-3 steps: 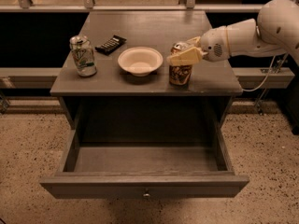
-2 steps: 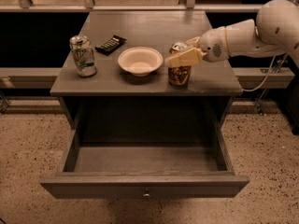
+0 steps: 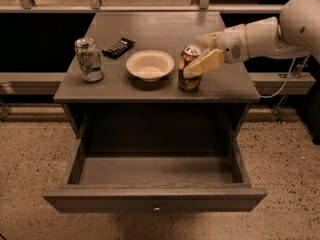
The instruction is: Pick orange can from top drawer and place on counter
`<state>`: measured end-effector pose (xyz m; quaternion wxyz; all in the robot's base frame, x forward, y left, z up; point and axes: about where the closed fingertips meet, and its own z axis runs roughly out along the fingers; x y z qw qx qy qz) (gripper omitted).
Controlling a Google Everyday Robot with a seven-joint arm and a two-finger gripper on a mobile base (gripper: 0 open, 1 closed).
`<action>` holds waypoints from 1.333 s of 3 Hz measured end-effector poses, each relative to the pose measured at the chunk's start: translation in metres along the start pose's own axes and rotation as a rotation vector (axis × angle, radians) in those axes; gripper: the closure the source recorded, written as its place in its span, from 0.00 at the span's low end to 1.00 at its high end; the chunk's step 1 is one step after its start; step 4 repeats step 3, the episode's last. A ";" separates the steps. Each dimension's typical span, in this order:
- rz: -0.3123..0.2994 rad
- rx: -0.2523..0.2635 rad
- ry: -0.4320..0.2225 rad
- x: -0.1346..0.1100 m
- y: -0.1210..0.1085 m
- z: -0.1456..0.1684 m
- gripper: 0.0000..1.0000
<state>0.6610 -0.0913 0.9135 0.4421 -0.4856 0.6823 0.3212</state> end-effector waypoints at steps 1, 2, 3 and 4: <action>-0.222 0.084 -0.022 -0.027 0.003 -0.056 0.00; -0.300 0.090 -0.021 -0.028 0.003 -0.059 0.00; -0.300 0.090 -0.021 -0.028 0.003 -0.059 0.00; -0.300 0.090 -0.021 -0.028 0.003 -0.059 0.00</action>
Offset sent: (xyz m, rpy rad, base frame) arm -0.0147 -0.0356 0.0449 -0.0522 -0.2203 0.0115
